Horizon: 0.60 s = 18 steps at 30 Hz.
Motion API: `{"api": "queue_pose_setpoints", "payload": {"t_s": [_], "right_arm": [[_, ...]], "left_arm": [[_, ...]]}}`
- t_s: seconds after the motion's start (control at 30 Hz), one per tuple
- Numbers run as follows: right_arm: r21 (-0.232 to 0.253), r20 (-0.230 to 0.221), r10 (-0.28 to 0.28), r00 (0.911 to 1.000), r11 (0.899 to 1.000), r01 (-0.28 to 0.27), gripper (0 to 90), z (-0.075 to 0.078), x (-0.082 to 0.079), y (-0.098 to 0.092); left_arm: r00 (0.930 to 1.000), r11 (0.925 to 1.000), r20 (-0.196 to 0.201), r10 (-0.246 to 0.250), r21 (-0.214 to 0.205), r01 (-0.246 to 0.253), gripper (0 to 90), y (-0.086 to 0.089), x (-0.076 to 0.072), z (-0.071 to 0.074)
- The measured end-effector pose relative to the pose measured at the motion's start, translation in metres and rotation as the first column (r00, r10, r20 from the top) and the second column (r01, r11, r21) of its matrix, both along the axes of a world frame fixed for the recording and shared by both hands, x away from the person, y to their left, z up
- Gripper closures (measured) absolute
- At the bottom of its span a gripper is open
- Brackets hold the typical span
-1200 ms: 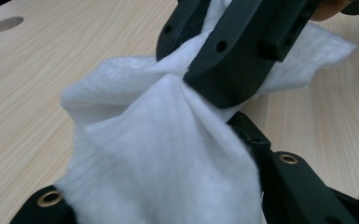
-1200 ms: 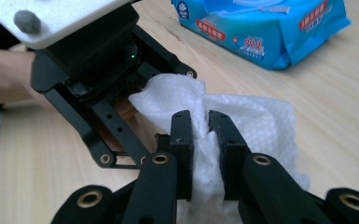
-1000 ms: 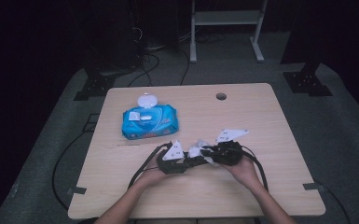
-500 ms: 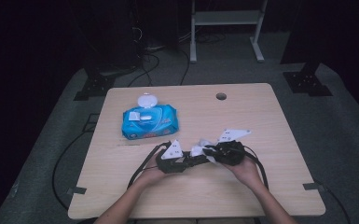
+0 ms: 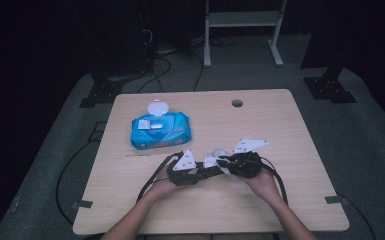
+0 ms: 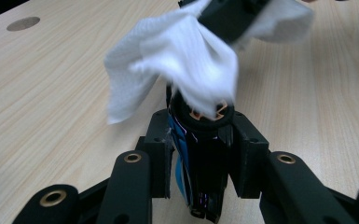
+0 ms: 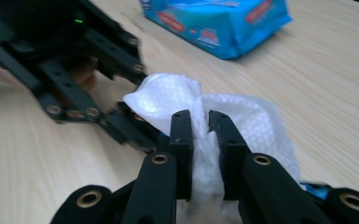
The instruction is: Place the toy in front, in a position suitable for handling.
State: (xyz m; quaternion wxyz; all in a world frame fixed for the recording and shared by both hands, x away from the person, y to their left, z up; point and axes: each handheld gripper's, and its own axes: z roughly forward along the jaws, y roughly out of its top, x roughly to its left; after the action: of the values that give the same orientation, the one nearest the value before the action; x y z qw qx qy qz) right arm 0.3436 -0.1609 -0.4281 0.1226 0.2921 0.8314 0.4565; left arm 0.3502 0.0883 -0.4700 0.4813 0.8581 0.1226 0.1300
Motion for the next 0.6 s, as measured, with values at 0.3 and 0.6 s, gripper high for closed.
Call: {"api": "queue_pose_setpoints", "payload": {"t_s": [0.3, 0.6], "right_arm": [[0.030, 0.001, -0.124, 0.9923, 0.992, 0.124, 79.4, -0.002, 0.006, -0.036], [-0.009, 0.039, -0.098, 0.9944, 0.995, 0.099, 79.4, -0.001, 0.008, -0.026]], "left_arm": [[1.0000, 1.0000, -0.002, 0.009, -0.001, -0.009, 64.2, -0.001, 0.000, 0.000], [0.9999, 0.9999, 0.003, 0.014, -0.001, -0.014, 64.1, 0.002, 0.000, 0.002]]}}
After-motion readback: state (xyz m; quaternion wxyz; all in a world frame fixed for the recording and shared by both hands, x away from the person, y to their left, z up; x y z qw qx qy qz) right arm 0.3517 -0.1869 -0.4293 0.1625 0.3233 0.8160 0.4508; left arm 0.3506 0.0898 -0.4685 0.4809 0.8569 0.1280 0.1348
